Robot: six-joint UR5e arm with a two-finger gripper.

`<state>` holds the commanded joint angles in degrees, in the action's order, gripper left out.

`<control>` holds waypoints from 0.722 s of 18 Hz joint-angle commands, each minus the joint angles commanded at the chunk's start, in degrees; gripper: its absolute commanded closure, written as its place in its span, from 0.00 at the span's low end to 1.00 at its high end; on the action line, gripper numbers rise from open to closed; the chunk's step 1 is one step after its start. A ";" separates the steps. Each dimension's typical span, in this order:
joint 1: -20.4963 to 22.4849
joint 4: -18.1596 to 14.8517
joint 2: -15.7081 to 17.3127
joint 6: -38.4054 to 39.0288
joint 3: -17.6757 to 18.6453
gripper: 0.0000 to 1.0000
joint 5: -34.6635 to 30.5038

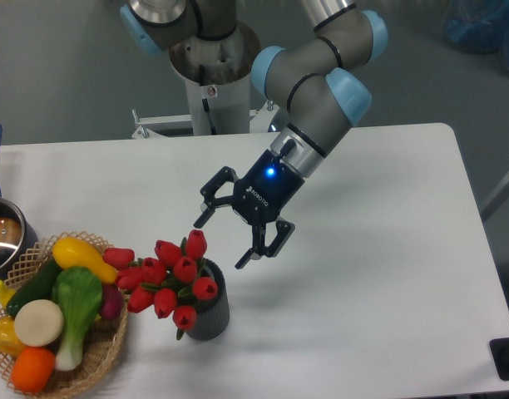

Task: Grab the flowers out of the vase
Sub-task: 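Lower the gripper around the tulip stems above the vase rim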

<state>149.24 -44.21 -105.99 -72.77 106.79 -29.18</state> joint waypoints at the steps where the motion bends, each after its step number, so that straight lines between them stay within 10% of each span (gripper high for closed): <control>1: 0.00 0.09 -0.35 0.00 -0.44 0.00 0.00; 13: -2.73 0.79 -2.73 -0.18 -1.67 0.00 -0.18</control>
<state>146.51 -43.42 -108.72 -72.95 105.12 -29.36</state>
